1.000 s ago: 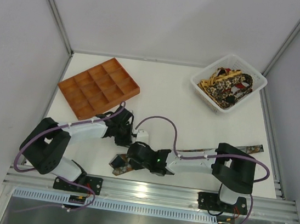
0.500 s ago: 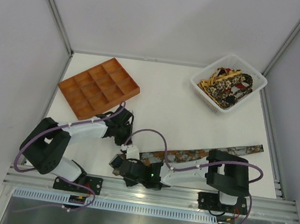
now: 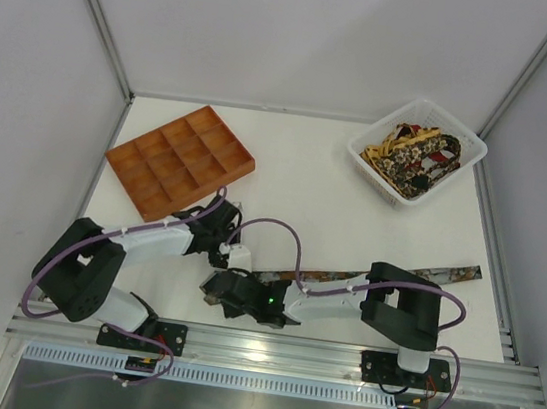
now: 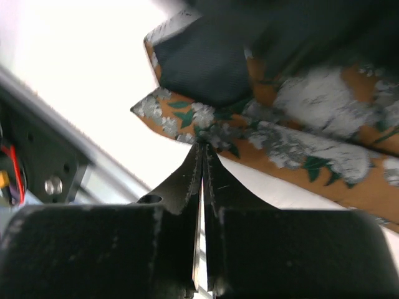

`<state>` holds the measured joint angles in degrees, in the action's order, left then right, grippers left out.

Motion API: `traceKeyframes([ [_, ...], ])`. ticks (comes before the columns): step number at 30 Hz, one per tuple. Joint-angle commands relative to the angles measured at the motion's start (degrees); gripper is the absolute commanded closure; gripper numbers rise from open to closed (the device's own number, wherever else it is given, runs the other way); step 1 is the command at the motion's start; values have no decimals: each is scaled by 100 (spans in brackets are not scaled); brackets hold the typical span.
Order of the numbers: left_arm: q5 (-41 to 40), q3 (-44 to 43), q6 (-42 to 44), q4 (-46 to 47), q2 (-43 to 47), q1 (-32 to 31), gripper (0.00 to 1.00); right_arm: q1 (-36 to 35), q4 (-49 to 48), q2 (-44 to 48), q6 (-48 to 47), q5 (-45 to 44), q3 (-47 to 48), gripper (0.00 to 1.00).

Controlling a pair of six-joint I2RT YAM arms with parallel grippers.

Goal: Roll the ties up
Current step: Flatten the tie

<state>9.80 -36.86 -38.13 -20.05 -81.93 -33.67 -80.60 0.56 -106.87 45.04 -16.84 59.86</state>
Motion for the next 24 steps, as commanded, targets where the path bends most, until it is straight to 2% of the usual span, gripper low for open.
traceKeyframes([
  [1,-277,390,60,-596,-148,-8,100,158,-82,130,-276,-329,255,100],
  [11,-295,399,95,-649,-104,-8,100,386,453,825,-92,-505,-211,100],
  [14,-286,390,104,-666,-95,-8,99,387,341,975,-91,-522,-439,100],
  [24,-224,381,60,-710,10,1,100,413,156,861,119,-434,-650,100],
])
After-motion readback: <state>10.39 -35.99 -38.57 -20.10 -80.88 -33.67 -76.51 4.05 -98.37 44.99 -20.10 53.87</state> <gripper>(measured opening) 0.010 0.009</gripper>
